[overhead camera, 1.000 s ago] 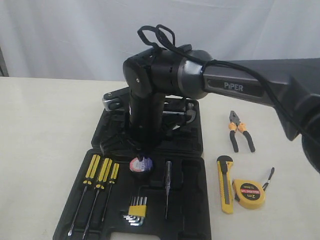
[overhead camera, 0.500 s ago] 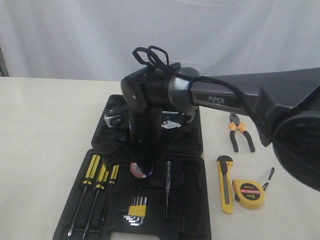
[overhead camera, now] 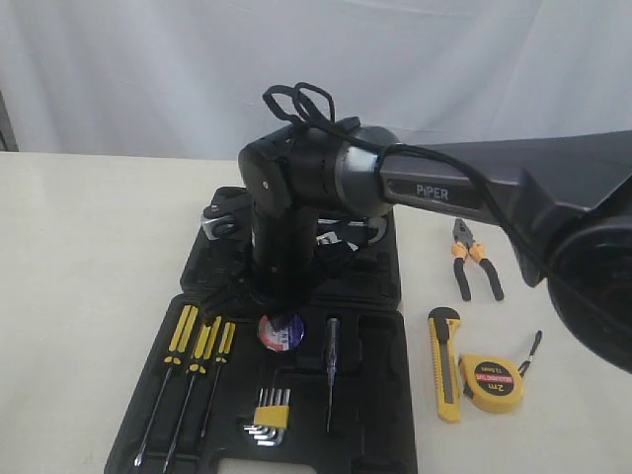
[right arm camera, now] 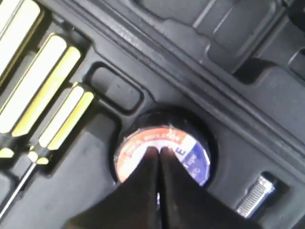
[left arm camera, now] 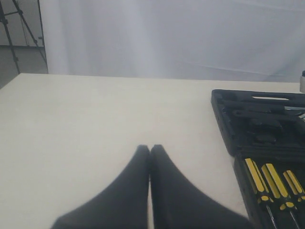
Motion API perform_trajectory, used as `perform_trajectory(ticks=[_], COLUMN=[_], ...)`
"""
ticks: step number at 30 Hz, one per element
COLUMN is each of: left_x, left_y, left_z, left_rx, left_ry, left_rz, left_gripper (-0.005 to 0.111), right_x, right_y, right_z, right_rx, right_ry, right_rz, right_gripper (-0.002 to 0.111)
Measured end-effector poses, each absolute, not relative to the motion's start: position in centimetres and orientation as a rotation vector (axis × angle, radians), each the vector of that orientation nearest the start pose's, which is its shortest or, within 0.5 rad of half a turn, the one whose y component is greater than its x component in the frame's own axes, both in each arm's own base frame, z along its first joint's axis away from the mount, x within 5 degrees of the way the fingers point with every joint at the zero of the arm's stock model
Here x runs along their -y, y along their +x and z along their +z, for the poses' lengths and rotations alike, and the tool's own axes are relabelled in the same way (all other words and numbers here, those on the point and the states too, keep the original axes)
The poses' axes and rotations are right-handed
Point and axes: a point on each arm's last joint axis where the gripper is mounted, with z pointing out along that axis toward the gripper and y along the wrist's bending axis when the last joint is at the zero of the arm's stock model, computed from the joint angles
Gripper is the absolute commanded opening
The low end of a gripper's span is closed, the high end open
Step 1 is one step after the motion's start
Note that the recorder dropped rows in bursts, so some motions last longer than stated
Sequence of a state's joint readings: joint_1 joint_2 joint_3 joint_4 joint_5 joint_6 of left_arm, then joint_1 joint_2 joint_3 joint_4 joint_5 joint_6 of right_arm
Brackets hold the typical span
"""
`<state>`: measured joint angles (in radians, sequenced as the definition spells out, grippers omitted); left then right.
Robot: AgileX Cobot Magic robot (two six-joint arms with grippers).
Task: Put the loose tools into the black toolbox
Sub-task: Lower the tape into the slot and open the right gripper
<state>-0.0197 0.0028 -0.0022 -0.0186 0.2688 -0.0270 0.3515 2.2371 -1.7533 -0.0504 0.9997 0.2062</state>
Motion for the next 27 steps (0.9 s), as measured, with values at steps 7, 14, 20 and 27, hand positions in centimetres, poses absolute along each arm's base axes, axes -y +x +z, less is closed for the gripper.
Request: perform_trajectory(ticks=[7,14,20,27], left_x=[0.2,0.2,0.2,0.2], left_y=[5.5,5.5,5.5,5.5], left_z=[18.9,18.9,18.9,18.9], left_rx=[-1.753,-1.753,-1.753,-1.753], left_ry=[-0.018,-0.018,-0.018,-0.018], left_rz=[-0.052,-0.052,-0.052,-0.052], left_gripper=[0.000,0.000,0.000,0.000], right_x=[-15.6,-15.6,-15.6,-15.4], right_y=[43.5,43.6,43.5,43.0], right_z=[14.2,14.2,14.2,18.1], right_rx=[-2.968,-2.970,-2.971,-2.905], right_ry=[-0.252,-0.253,-0.285,-0.303], right_rz=[0.001,0.000,-0.004,0.016], right_gripper=[-0.001,-0.001,-0.001,-0.001])
